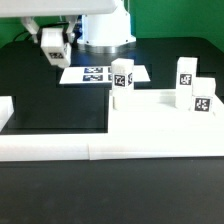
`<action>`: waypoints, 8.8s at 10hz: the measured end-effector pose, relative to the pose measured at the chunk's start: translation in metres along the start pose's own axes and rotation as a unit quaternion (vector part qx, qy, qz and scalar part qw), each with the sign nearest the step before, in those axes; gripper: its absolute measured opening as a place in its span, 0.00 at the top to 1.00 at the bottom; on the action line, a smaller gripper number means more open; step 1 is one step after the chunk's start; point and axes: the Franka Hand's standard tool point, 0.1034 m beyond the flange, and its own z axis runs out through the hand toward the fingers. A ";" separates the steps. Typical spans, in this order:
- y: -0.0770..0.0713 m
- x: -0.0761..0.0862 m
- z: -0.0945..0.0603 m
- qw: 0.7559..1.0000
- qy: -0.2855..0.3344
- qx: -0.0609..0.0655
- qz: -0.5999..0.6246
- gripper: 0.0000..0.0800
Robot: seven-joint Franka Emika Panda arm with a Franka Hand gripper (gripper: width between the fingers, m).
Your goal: Assemble square table
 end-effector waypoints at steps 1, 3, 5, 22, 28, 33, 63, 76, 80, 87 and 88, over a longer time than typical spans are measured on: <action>0.001 0.004 -0.001 0.999 0.042 -0.007 -0.002 0.63; -0.004 0.010 -0.001 0.990 0.140 -0.020 0.019 0.63; -0.060 0.030 -0.008 0.975 0.213 -0.011 0.062 0.63; -0.119 0.063 0.026 0.939 0.339 -0.025 0.059 0.63; -0.125 0.061 0.038 0.926 0.373 -0.034 0.049 0.63; -0.124 0.062 0.038 0.922 0.383 -0.042 0.035 0.51; -0.120 0.079 0.048 0.860 0.055 0.042 0.505 0.64; -0.131 0.078 0.045 0.910 0.099 0.059 0.399 0.19; -0.123 0.081 0.044 0.974 0.116 0.025 0.194 0.19; -0.123 0.081 0.044 0.947 0.112 0.038 0.299 0.63; -0.119 0.082 0.045 0.930 0.109 0.047 0.348 0.63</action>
Offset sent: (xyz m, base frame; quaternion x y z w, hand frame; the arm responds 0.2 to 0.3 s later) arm 0.0316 0.0709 0.0114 -0.0165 0.2699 0.0958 0.9580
